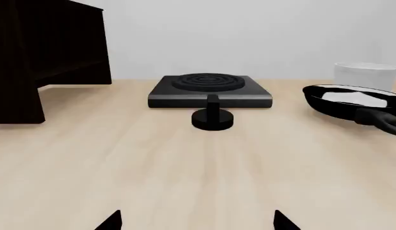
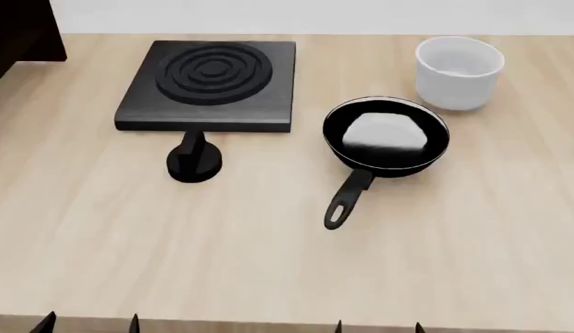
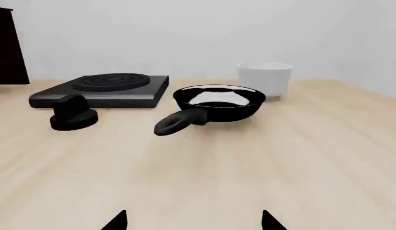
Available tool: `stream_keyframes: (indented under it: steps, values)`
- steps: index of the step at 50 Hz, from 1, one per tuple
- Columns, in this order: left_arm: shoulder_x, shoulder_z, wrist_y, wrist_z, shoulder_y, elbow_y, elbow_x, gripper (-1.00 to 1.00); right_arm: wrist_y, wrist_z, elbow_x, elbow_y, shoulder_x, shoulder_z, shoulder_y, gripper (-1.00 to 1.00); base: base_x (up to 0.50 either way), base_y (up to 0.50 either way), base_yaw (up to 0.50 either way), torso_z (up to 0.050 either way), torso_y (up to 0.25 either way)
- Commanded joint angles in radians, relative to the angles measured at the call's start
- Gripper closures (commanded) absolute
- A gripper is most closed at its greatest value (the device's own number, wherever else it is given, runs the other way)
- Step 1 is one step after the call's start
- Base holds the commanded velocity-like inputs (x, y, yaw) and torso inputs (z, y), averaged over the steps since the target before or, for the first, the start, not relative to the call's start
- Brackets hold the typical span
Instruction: Put the frying pan on the cabinet shelf.
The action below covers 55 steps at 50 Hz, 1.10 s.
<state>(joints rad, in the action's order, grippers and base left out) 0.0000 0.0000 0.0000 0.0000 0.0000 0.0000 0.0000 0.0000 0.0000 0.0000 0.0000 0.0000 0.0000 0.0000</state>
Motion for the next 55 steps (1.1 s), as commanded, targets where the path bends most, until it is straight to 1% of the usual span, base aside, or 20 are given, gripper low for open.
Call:
stream_keyframes:
  steps: [1, 9, 20, 21, 22, 23, 28, 37, 40, 45, 51, 55]
  values:
    - [-0.010, 0.011, 0.000, -0.011, 0.000, 0.000, -0.010, -1.00, 0.000, 0.013, 0.009, 0.000, 0.009, -0.013, 0.000, -1.00, 0.00, 0.00, 0.00, 0.000, 0.000]
    - [-0.035, 0.037, -0.014, -0.039, -0.002, -0.003, -0.048, -1.00, 0.000, 0.040, 0.030, -0.004, 0.036, -0.045, -0.001, -1.00, 0.00, 0.00, 0.00, 0.000, 0.000]
    - [-0.055, 0.061, -0.026, -0.062, -0.006, -0.009, -0.061, -1.00, 0.006, 0.063, 0.043, -0.015, 0.055, -0.070, -0.002, -1.00, 0.00, 0.00, 0.00, 0.000, 0.000]
    - [-0.015, -0.030, -0.106, 0.013, -0.009, 0.046, -0.136, -1.00, 0.037, -0.001, 0.044, -0.006, 0.016, -0.022, -0.020, -1.00, 0.00, 0.00, 0.00, 0.000, 0.000]
    - [-0.026, 0.028, -0.023, -0.023, -0.003, -0.004, -0.030, -1.00, 0.015, 0.026, 0.009, -0.024, 0.023, -0.034, -0.006, -1.00, 0.00, 0.00, 0.00, 0.000, 0.000]
    - [-0.030, 0.036, -0.034, -0.028, 0.002, 0.012, -0.027, -1.00, 0.018, 0.030, 0.012, -0.025, 0.027, -0.039, -0.004, -1.00, 0.00, 0.00, 0.00, 0.000, 0.000]
    - [-0.048, 0.050, -0.010, -0.042, -0.013, -0.031, -0.029, -1.00, 0.022, 0.044, 0.016, -0.022, 0.042, -0.063, -0.002, -1.00, 0.00, 0.00, 0.00, 0.000, 0.000]
    - [-0.062, 0.072, -0.020, -0.057, -0.007, -0.016, -0.043, -1.00, 0.031, 0.059, 0.043, -0.039, 0.063, -0.070, -0.005, -1.00, 0.00, 0.00, 0.00, 0.000, 0.000]
    - [-0.068, 0.082, -0.022, -0.062, -0.002, -0.006, -0.039, -1.00, 0.055, 0.071, 0.045, -0.074, 0.067, -0.074, -0.010, -1.00, 0.00, 0.00, 0.00, 0.000, 0.000]
    - [-0.069, 0.093, -0.069, -0.081, -0.001, 0.071, -0.040, -1.00, 0.088, 0.092, 0.049, -0.130, 0.075, -0.072, -0.012, -1.00, 0.00, 0.00, 0.00, 0.000, 0.000]
    - [-0.090, 0.091, -0.188, -0.094, 0.004, 0.208, -0.051, -1.00, 0.180, 0.118, 0.057, -0.244, 0.088, -0.065, -0.019, -1.00, 0.00, 0.00, 0.00, 0.000, 0.000]
    - [-0.103, 0.087, -0.301, -0.101, -0.010, 0.297, -0.067, -1.00, 0.267, 0.135, 0.057, -0.330, 0.102, -0.059, -0.011, -1.00, 0.00, 0.00, 0.00, 0.000, 0.000]
